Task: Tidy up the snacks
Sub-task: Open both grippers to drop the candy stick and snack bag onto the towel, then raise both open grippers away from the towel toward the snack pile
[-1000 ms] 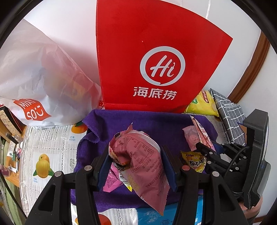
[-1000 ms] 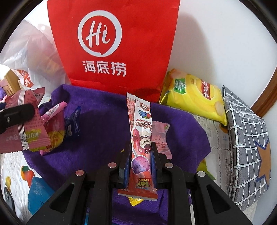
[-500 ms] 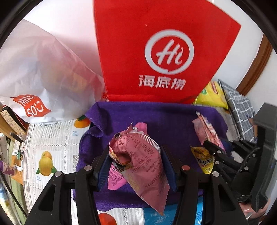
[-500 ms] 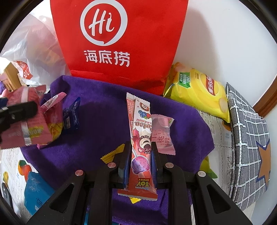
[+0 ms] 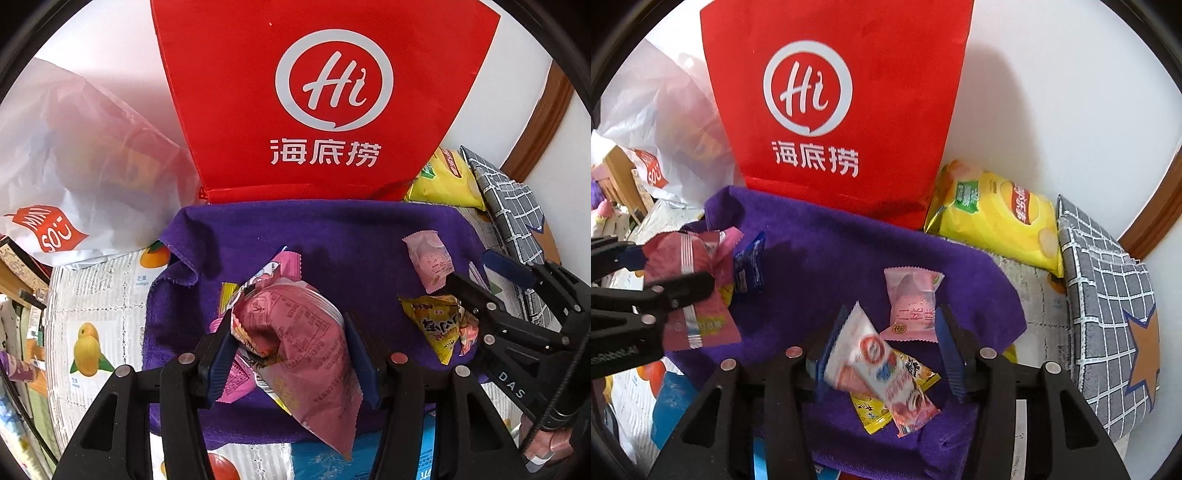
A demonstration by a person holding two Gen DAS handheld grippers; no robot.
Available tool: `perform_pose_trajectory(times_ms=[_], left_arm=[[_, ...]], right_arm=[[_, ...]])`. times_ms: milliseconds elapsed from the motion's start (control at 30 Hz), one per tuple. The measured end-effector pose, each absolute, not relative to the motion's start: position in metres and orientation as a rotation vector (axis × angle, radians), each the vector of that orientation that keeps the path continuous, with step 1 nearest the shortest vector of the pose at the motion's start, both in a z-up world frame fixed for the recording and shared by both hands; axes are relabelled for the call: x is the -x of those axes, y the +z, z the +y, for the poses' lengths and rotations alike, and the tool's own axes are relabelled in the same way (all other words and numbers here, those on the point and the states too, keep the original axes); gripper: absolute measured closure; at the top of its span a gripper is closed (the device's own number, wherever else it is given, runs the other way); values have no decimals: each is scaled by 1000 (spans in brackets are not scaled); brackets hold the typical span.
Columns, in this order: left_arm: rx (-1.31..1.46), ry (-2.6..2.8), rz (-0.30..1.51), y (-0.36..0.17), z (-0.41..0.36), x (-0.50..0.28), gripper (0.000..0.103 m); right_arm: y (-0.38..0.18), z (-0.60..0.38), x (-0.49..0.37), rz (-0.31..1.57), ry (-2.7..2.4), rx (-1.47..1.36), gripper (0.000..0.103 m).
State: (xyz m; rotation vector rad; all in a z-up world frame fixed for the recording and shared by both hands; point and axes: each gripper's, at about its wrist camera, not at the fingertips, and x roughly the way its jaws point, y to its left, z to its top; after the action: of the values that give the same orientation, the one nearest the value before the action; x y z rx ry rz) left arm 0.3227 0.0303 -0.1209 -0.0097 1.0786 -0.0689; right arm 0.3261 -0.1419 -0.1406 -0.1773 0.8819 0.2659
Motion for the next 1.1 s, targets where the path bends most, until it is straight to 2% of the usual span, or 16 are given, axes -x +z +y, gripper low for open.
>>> perform_pose_trajectory(times_ms=[167, 333, 400, 433, 633, 1100], left_arm=[[31, -44, 1080, -121, 34, -326, 38], [77, -68, 1056, -109, 37, -321, 32], [78, -67, 1026, -100, 38, -316, 29], [79, -68, 1012, -96, 38, -314, 28], [90, -90, 956, -74, 39, -301, 28], [38, -171, 832, -28, 10, -253, 28]], right_arm=[[-134, -143, -327, 875, 250, 173, 47], [-122, -144, -322, 858, 227, 172, 42], [-115, -143, -319, 853, 220, 175, 34], [-111, -143, -316, 841, 215, 178, 30], [-84, -146, -291, 759, 195, 159, 24], [-57, -208, -197, 689, 103, 48, 23]])
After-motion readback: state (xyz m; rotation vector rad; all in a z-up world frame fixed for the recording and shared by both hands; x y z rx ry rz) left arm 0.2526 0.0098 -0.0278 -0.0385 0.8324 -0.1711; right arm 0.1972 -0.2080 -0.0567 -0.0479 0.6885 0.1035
